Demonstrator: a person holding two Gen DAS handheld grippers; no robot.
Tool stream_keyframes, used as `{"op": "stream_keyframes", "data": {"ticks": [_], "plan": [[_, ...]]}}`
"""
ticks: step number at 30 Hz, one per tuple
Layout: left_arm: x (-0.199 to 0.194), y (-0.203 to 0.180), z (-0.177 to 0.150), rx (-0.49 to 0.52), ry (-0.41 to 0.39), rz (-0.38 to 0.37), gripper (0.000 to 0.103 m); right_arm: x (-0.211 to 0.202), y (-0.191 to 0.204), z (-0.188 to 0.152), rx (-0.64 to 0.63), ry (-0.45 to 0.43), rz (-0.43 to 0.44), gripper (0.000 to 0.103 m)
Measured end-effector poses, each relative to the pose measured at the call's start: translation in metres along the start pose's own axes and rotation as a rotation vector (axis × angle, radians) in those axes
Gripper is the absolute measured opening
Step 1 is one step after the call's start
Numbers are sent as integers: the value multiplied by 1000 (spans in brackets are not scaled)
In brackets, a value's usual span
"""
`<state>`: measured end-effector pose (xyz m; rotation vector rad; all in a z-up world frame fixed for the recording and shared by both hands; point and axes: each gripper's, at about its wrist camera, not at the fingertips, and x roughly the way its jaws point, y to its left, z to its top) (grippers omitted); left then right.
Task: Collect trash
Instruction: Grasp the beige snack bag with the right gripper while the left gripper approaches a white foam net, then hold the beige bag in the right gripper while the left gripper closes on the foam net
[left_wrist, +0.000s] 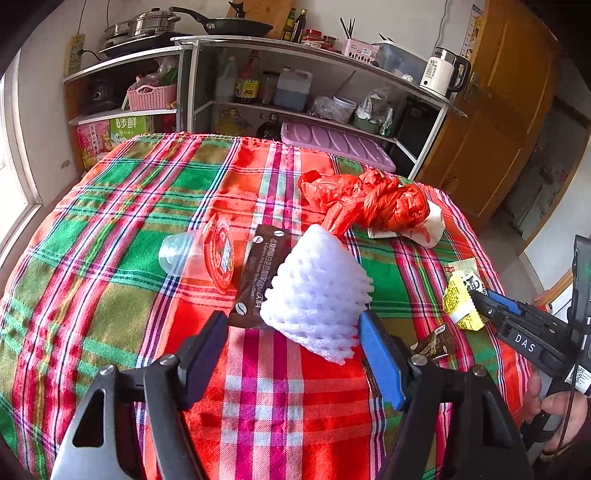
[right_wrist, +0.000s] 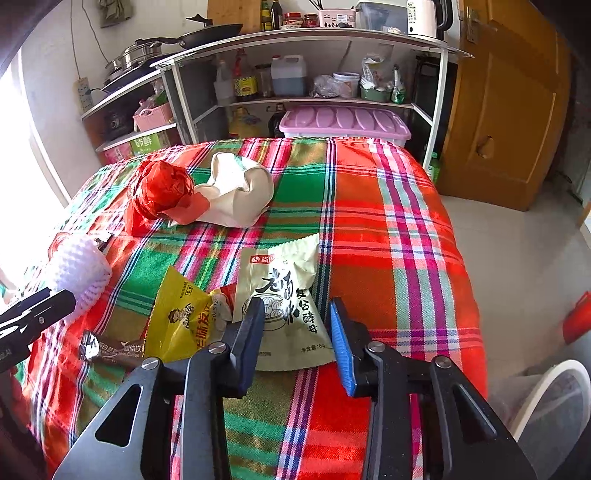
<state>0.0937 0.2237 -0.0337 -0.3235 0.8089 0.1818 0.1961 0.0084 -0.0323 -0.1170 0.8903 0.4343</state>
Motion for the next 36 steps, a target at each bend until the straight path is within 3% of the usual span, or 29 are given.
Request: {"op": "stream_keyframes", "data": {"ticks": [2, 8, 13, 18, 19, 20, 21, 23, 26, 36], "plan": [[0, -1, 0, 3, 0, -5, 62, 0, -1, 0, 3, 1, -6, 24], [3, 0, -1, 9, 13, -20, 33, 0, 2, 0, -4, -2, -17, 14], [5, -1, -2, 10, 22, -43, 15, -1, 0, -1, 7, -3, -15, 13], [-5, -2, 0, 18, -4, -58, 14, -1, 0, -1, 10, -6, -18, 12], [-6, -3, 2, 23, -9, -57, 15, -1, 0, -1, 10, -5, -18, 12], [-6, -3, 2, 21, -11, -56, 27, -1, 0, -1, 11, -5, -17, 12], [-5, -3, 3, 16, -8, -46, 60, -2, -1, -2, 12, -6, -16, 12], [-3, -1, 3, -3, -19, -30, 93, -2, -1, -2, 14, -7, -17, 12], [-6, -3, 6, -2, -42, -47, 93, -3, -1, -4, 10, -9, -21, 12], [22, -9, 26, 6, -22, 58, 91, -3, 2, -4, 1, -6, -28, 12]]}}
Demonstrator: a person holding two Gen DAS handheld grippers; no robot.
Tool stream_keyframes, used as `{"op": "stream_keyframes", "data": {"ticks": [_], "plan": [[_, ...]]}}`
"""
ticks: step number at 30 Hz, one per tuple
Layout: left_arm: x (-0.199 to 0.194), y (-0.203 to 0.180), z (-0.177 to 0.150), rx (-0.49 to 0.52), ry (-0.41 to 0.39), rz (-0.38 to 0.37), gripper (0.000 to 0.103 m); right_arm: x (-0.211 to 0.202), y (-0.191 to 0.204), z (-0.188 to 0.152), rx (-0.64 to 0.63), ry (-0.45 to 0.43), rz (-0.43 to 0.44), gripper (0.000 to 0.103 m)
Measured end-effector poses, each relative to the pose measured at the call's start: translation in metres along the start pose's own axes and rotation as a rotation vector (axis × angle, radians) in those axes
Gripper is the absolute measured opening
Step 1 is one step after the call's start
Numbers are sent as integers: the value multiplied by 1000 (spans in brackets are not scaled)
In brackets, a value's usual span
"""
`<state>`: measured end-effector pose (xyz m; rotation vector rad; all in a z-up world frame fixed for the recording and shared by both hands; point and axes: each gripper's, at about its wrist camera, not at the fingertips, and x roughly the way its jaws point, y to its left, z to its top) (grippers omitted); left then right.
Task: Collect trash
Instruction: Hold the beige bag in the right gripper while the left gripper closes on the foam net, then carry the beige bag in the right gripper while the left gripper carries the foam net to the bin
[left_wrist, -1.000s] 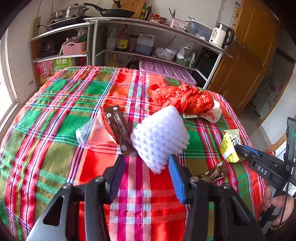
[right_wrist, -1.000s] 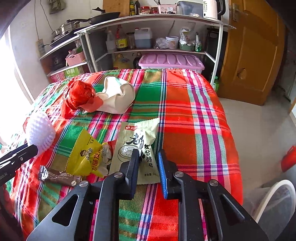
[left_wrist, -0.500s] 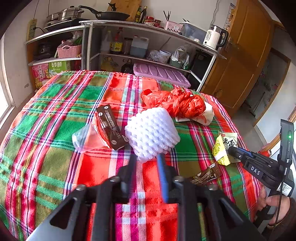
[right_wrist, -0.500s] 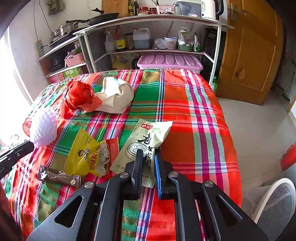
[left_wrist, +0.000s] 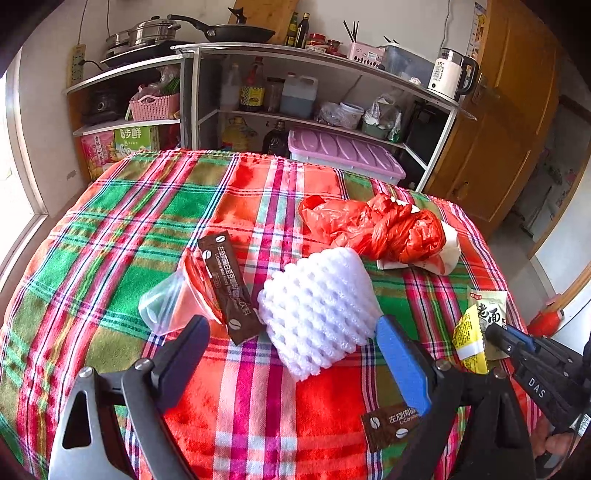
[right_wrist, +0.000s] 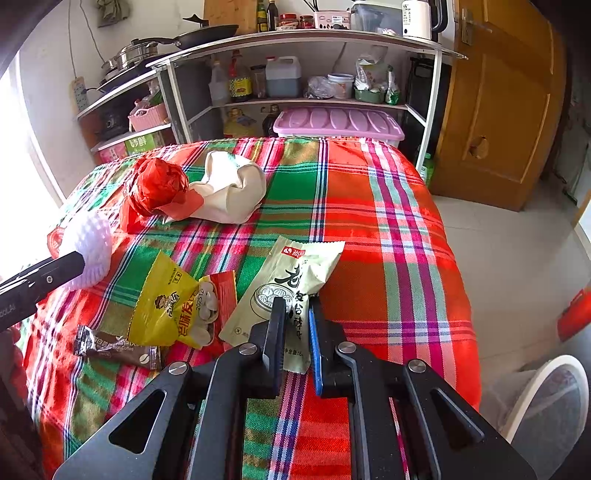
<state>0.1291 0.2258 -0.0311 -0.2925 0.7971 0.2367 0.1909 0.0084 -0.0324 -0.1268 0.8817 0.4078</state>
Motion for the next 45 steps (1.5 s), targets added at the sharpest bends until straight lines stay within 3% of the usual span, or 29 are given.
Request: {"op": "stream_keyframes", "data": {"ticks": [2, 4, 9, 13, 30, 39, 45], "plan": [[3, -1, 3, -6, 5, -6, 85, 0, 0, 0, -2, 0, 0, 12], [6, -3, 4, 2, 10, 5, 65, 0, 1, 0, -2, 0, -1, 12], [14, -9, 4, 26, 33, -5, 32, 1, 0, 0, -1, 0, 0, 12], [13, -12, 3, 36, 35, -26, 21, 1, 0, 0, 1, 0, 1, 12], [-24, -11, -7, 44, 0, -65, 19, -15, -1, -11, 13, -30, 6, 11], [-53, -19, -20, 73, -19, -87, 19, -47, -7, -25, 38, -88, 28, 11], [-78, -44, -28, 125, -44, -146, 19, -75, -18, -37, 81, -125, 44, 11]]}}
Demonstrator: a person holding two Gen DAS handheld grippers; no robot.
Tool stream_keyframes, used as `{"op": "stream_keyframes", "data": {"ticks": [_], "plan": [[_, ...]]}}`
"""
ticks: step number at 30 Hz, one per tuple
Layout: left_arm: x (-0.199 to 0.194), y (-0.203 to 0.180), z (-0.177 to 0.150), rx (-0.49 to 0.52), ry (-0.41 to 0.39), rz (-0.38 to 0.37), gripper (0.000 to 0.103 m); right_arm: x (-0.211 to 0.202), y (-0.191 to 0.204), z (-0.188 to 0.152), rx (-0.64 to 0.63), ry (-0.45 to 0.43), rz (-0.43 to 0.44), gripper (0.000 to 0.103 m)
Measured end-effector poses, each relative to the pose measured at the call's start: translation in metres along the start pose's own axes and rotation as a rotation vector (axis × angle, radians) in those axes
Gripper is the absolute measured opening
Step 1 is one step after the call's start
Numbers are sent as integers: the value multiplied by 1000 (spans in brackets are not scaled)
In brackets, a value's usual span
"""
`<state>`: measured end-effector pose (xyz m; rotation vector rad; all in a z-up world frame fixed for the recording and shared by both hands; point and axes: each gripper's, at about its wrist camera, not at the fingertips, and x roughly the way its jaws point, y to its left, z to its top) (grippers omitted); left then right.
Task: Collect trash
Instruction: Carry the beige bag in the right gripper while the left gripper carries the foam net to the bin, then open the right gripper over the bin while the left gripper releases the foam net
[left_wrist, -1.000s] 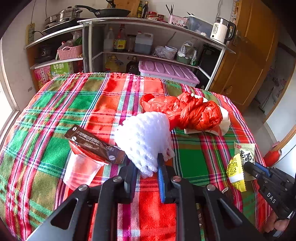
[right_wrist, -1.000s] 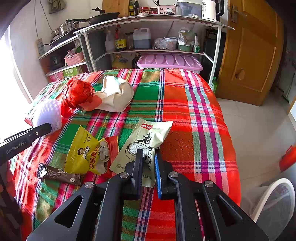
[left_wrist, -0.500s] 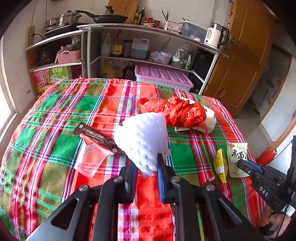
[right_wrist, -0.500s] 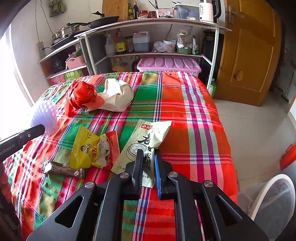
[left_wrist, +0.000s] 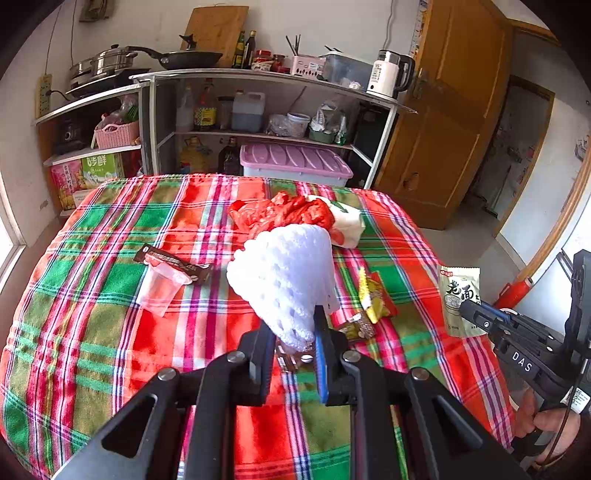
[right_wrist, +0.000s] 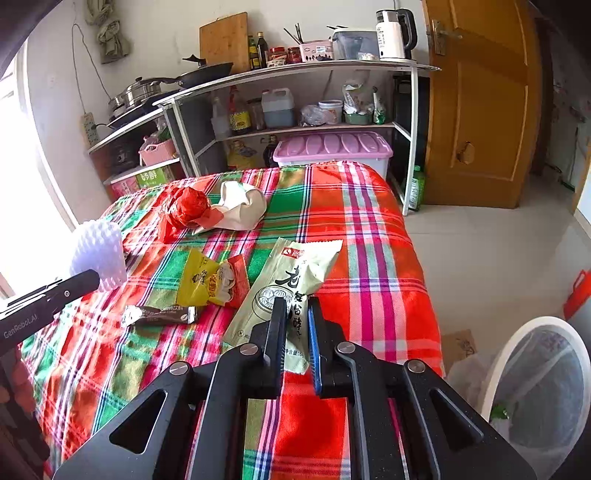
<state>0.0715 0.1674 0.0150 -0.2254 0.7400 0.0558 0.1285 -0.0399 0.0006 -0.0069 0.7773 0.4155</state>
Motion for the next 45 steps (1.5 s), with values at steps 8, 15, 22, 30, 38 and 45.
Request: {"op": "stream_keyframes", "data": {"ticks": [8, 15, 22, 30, 38, 45], "plan": [[-6, -54, -3, 95, -3, -79, 19, -47, -26, -14, 19, -57, -64, 11], [1, -117, -12, 183, 29, -179, 19, -81, -67, -34, 95, -77, -144, 11], [10, -191, -27, 283, 76, -297, 19, -114, -119, -59, 181, -81, -241, 11], [23, -264, -43, 370, 139, -393, 20, -140, -176, -89, 267, -49, -357, 11], [51, -315, -61, 423, 223, -412, 20, -136, -218, -112, 318, 15, -419, 11], [66, -331, -71, 437, 262, -403, 31, -124, -238, -126, 354, 67, -451, 13]]}}
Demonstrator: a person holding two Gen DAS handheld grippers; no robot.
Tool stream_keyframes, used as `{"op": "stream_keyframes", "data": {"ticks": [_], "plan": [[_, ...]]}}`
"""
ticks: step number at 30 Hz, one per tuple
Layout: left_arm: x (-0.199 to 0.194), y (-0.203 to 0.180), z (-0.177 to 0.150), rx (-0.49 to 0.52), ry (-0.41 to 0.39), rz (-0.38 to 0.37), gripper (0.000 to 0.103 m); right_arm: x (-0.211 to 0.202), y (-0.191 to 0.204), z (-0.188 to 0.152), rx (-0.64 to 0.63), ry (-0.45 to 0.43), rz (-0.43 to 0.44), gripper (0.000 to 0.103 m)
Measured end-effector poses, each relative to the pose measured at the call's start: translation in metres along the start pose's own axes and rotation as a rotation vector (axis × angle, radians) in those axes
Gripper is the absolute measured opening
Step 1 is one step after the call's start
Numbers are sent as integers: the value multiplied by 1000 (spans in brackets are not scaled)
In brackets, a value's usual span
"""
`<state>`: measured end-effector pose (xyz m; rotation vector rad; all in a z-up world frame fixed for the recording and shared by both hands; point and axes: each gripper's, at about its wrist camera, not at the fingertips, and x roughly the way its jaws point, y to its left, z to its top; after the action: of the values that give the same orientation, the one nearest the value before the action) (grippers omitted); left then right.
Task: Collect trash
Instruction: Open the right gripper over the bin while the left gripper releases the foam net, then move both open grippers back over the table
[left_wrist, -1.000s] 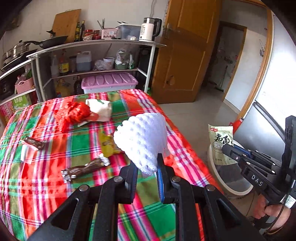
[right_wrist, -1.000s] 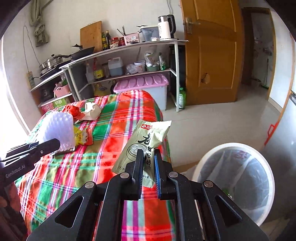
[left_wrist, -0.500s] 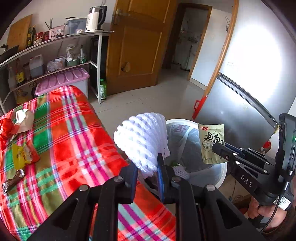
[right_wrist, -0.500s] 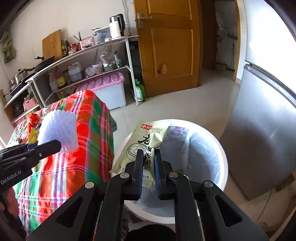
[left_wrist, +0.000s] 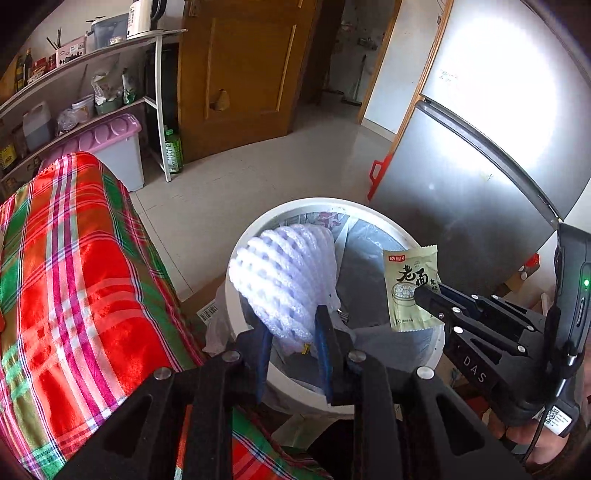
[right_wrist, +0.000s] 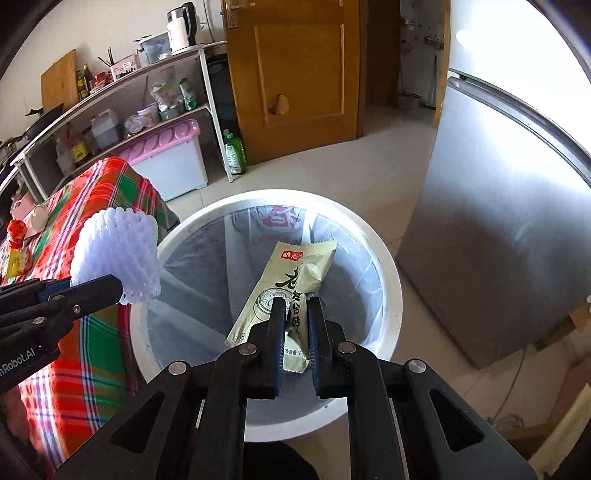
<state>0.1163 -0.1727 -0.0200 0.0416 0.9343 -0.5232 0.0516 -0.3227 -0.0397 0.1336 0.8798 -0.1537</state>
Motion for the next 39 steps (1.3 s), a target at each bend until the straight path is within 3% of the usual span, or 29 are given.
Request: {"op": "stream_keyframes", "data": {"ticks": [1, 5, 6, 16, 22, 39], "plan": [[2, 0, -1, -4, 4, 3, 38, 2, -1, 0, 2, 6, -3, 15], [5, 1, -2, -11, 15, 7, 50, 8, -4, -1, 6, 24, -11, 43], [5, 2, -2, -12, 15, 6, 51, 7, -4, -1, 8, 21, -9, 44], [-19, 10, -3, -22, -31, 36, 65, -13, 4, 1, 7, -23, 2, 44], [-45, 32, -8, -57, -80, 78, 67, -31, 25, 5, -6, -71, 49, 44], [-124, 147, -51, -266, -183, 266, 72, -49, 132, 14, -165, -123, 226, 44]]}}
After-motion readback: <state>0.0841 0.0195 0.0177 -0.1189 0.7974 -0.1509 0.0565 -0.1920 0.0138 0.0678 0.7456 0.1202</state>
